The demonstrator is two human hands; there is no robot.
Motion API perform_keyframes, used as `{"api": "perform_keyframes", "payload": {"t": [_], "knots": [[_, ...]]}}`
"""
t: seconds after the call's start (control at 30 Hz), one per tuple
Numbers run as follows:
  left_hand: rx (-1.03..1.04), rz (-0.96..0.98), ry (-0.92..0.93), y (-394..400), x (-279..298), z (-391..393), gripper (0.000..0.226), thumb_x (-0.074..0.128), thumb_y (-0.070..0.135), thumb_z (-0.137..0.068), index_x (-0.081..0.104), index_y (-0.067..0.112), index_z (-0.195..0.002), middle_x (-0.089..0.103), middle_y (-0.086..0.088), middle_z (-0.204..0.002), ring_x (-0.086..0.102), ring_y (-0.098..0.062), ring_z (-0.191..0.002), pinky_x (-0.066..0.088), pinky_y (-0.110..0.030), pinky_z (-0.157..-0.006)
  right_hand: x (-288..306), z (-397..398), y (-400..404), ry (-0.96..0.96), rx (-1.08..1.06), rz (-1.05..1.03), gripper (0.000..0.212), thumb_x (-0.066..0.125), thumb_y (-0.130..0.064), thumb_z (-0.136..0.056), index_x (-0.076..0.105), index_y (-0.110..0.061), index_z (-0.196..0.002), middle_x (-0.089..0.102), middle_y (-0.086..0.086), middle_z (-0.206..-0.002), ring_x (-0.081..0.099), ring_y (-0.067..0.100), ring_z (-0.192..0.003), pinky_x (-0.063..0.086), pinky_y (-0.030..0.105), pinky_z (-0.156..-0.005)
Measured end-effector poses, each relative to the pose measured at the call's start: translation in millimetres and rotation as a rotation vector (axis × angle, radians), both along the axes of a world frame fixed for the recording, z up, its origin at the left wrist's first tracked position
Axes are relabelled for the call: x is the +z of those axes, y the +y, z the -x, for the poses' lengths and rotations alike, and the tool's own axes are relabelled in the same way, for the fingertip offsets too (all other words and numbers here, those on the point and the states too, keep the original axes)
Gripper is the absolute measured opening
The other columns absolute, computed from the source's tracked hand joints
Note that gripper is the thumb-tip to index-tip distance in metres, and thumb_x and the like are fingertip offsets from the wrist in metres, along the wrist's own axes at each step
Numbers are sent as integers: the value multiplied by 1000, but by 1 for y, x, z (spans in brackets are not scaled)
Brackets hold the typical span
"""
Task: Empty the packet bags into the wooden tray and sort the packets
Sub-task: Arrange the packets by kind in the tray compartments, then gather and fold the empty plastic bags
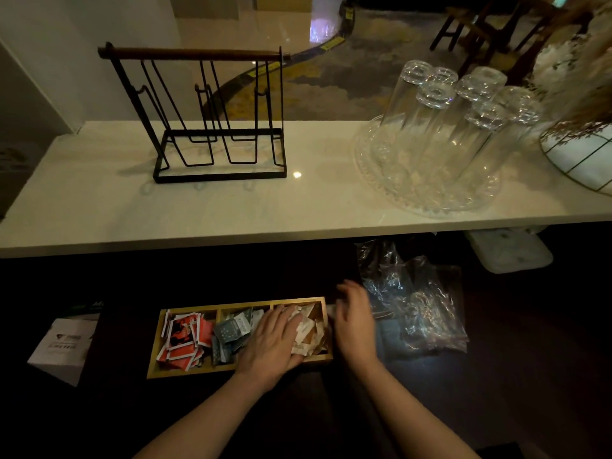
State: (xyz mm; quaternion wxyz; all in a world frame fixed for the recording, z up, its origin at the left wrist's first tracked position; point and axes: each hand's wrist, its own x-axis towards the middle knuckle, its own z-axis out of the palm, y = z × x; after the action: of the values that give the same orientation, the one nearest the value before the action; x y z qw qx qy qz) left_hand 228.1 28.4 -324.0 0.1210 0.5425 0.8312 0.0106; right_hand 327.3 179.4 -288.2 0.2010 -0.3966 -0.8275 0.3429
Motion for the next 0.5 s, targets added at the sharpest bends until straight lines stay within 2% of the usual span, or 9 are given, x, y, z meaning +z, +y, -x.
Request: {"api": "perform_keyframes", "payload": {"t": [0.07, 0.1, 0.17, 0.2, 0.27, 0.37, 0.43, 0.5], "knots": [[23, 23, 17, 1, -1, -1, 85, 71, 51, -66, 42, 15, -138, 48, -9, -143, 41, -27, -134, 24, -42, -113, 1, -8, 34, -212, -166, -240, 39, 59, -15, -85, 54, -10, -124, 47, 14, -137, 44, 32, -127, 34, 53, -107], [37, 33, 23, 2, 0, -4, 86, 72, 51, -65, 44, 14, -137, 49, -10, -142, 40, -28, -135, 24, -43, -114, 0, -12, 50, -356, -205, -250, 47, 60, -24, -85, 49, -11, -129, 40, 17, -143, 36, 35, -134, 26, 62, -107], [58, 4, 31, 5, -1, -9, 87, 74, 50, -63, 44, 12, -136, 47, -11, -143, 34, -29, -137, 18, -45, -117, -5, -15, 73, -606, -199, -81, 66, 56, -44, -87, 30, -19, -142, 14, 16, -156, 9, 36, -144, 11, 72, -104], [71, -14, 30, 6, -1, -11, 89, 75, 50, -62, 43, 12, -136, 45, -12, -145, 29, -29, -138, 14, -44, -116, -10, -16, 79, -688, -170, -14, 75, 53, -52, -86, 20, -24, -147, 2, 15, -158, -1, 36, -145, 9, 74, -103], [91, -22, 36, 8, 0, -12, 93, 76, 52, -60, 40, 13, -137, 40, -13, -149, 22, -28, -139, 13, -44, -116, -23, -16, 86, -785, -122, 39, 86, 51, -60, -84, 3, -30, -149, -13, 13, -158, -11, 37, -144, 9, 77, -100], [80, 44, 30, 9, 2, -8, 94, 72, 60, -62, 40, 14, -138, 39, -12, -149, 27, -28, -141, 10, -45, -115, -39, -13, 92, -813, -151, 106, 80, 51, -49, -89, -1, -34, -148, -8, 17, -157, -1, 40, -143, 20, 76, -100], [44, 82, 51, 8, 2, -4, 90, 63, 63, -68, 40, 13, -139, 37, -13, -151, 25, -29, -141, 6, -46, -113, -45, -13, 96, -831, -168, 68, 67, 46, -33, -93, 8, -31, -148, 9, 20, -154, 14, 42, -137, 31, 70, -98], [28, 121, 56, 8, 1, -1, 85, 46, 66, -74, 41, 12, -139, 35, -13, -152, 25, -29, -142, 11, -48, -111, -46, -18, 100, -871, -137, -79, 58, 41, -16, -93, 19, -26, -146, 27, 22, -144, 31, 42, -126, 44, 60, -92]]}}
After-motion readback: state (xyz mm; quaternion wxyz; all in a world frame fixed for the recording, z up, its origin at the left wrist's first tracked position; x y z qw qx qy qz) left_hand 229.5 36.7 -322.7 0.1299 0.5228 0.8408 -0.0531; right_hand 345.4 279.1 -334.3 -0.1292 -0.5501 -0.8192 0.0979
